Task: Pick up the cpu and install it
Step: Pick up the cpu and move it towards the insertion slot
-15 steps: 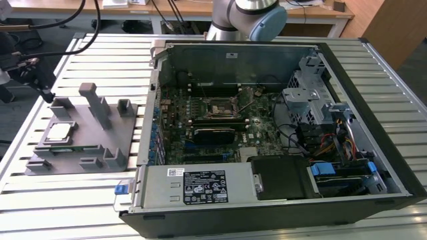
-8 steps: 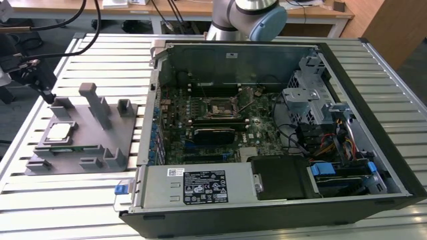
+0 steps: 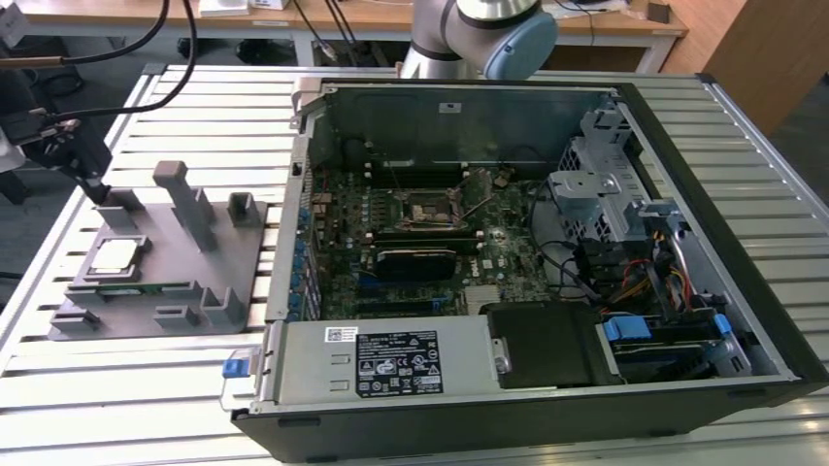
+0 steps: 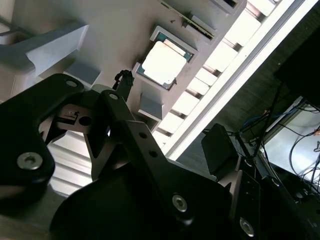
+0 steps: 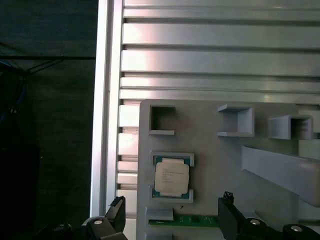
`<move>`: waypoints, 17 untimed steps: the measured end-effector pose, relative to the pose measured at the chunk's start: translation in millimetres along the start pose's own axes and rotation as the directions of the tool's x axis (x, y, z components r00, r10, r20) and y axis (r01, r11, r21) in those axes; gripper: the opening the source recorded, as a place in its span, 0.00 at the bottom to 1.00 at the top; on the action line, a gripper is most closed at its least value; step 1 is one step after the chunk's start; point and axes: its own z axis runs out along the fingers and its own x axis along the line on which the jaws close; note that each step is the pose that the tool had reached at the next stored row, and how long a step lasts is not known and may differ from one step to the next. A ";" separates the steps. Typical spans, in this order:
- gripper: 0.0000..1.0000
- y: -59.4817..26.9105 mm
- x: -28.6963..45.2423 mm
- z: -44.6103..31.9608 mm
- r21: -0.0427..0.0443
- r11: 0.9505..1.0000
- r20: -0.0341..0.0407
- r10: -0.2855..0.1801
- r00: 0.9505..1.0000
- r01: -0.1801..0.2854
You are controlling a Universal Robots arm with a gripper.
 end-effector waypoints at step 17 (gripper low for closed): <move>0.82 -0.3 -0.2 7.5 0.000 1.000 0.000 0.000 1.000 0.000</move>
